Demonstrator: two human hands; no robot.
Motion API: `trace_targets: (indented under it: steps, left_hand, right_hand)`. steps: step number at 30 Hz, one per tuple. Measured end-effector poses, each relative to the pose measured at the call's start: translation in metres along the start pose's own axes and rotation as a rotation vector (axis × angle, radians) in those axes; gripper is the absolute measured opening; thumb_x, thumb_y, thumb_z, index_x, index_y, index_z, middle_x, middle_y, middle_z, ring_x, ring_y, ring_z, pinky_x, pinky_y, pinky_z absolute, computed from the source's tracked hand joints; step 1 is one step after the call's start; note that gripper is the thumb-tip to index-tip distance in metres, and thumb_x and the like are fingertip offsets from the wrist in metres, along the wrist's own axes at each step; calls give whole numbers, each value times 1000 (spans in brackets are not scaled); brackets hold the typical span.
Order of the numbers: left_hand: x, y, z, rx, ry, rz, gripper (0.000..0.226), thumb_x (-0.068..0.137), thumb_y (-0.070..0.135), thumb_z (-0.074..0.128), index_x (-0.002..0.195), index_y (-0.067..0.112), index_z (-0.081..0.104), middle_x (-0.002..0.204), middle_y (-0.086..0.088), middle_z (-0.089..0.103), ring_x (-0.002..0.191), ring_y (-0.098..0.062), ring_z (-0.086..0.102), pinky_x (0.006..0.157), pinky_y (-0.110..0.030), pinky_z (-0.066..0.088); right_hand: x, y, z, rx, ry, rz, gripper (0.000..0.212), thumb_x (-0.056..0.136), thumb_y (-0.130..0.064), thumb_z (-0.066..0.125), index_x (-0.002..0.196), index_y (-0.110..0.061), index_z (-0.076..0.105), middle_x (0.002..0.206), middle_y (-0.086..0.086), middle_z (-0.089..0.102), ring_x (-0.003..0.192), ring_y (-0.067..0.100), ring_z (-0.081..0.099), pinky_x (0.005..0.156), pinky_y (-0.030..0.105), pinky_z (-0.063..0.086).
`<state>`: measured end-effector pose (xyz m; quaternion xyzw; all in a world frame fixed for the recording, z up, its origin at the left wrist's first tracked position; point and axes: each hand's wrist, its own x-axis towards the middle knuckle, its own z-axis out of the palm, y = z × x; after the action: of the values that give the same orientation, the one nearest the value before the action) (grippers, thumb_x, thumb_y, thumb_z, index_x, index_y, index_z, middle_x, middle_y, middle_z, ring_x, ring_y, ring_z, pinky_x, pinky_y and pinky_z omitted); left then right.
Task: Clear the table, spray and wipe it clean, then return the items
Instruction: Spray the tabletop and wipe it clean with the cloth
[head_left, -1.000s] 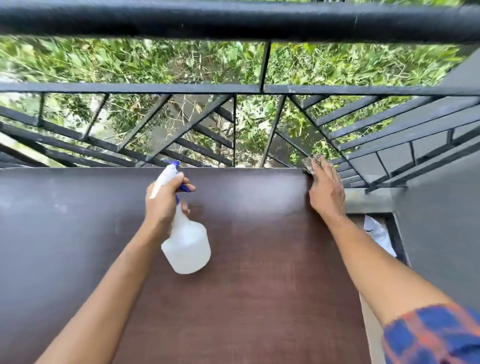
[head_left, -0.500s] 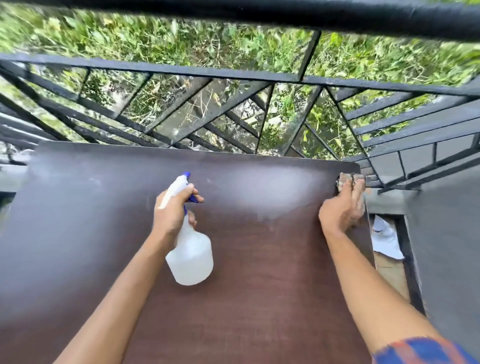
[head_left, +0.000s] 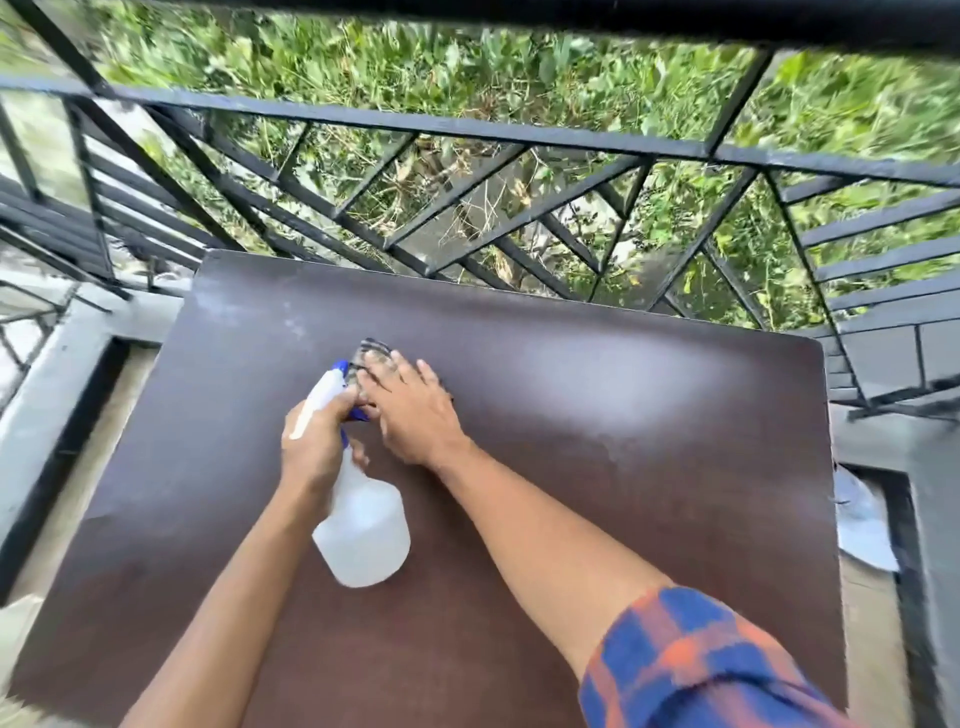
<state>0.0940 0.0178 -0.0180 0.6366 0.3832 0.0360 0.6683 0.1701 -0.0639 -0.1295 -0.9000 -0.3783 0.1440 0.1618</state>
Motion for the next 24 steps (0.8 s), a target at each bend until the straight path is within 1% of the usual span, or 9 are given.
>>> trace_targets:
  steps: [2, 4, 6, 11, 14, 17, 18, 20, 24]
  left_hand:
    - [-5, -5, 3, -27, 3, 0, 28, 93, 24, 60, 80, 42, 77, 75, -6, 68, 43, -14, 50, 40, -22, 37]
    - [-9, -9, 8, -27, -4, -22, 20, 99, 21, 59, 87, 29, 73, 79, -10, 69, 38, -19, 44, 41, -22, 37]
    - [-14, -14, 17, -1, -31, -51, 19, 100, 21, 58, 85, 16, 69, 81, -10, 70, 35, -21, 38, 42, -24, 38]
    - [-34, -16, 45, 31, -126, -53, 21, 101, 20, 57, 83, 12, 67, 80, -6, 71, 36, -21, 36, 43, -25, 38]
    - [-46, -16, 63, 56, -180, -45, 24, 101, 19, 56, 81, 11, 64, 82, -8, 70, 36, -22, 37, 45, -27, 38]
    - [-56, -17, 74, 69, -190, -33, 23, 102, 19, 56, 82, 9, 64, 83, -10, 70, 37, -22, 39, 45, -27, 38]
    - [-60, -18, 76, 76, -187, -31, 22, 102, 18, 56, 84, 8, 64, 84, -11, 70, 38, -22, 40, 44, -27, 39]
    - [-68, -19, 77, 83, -190, -29, 21, 101, 18, 56, 86, 6, 65, 85, -13, 70, 38, -22, 39, 43, -27, 39]
    - [-82, -24, 67, 92, -172, -35, 20, 101, 19, 58, 88, 6, 66, 85, -12, 70, 38, -23, 38, 43, -27, 39]
  right_hand:
    - [-29, 15, 4, 2, 53, -24, 55, 97, -23, 49, 152, -26, 40, 164, -5, 28, 152, 25, 23, 123, 48, 16]
    - [-67, 49, -1, 11, 141, 45, 53, 97, -21, 51, 149, -27, 44, 163, -4, 32, 151, 26, 27, 122, 50, 21]
    - [-111, 100, -14, 16, 252, 249, 52, 98, -19, 52, 149, -23, 46, 162, 1, 33, 149, 32, 30, 121, 52, 24]
    - [-249, 226, -62, 31, 475, 985, 53, 102, -16, 48, 153, -13, 39, 165, 11, 26, 150, 36, 25, 121, 50, 20]
    - [-298, 240, -67, 78, 538, 1257, 53, 102, -13, 44, 155, -11, 35, 166, 11, 23, 151, 37, 22, 122, 49, 21]
    - [-288, 210, -55, 136, 569, 1416, 56, 101, -14, 47, 156, -14, 33, 167, 9, 20, 153, 34, 19, 121, 50, 22]
    - [-275, 194, -51, 142, 550, 1416, 58, 100, -15, 49, 156, -15, 32, 167, 9, 19, 153, 33, 17, 121, 50, 20]
    - [-244, 156, -40, 132, 471, 1288, 62, 98, -18, 50, 157, -17, 31, 168, 7, 17, 154, 32, 16, 122, 50, 15]
    - [-172, 78, -17, 96, 298, 801, 63, 99, -23, 45, 158, -22, 26, 169, 2, 12, 155, 28, 12, 123, 50, 11]
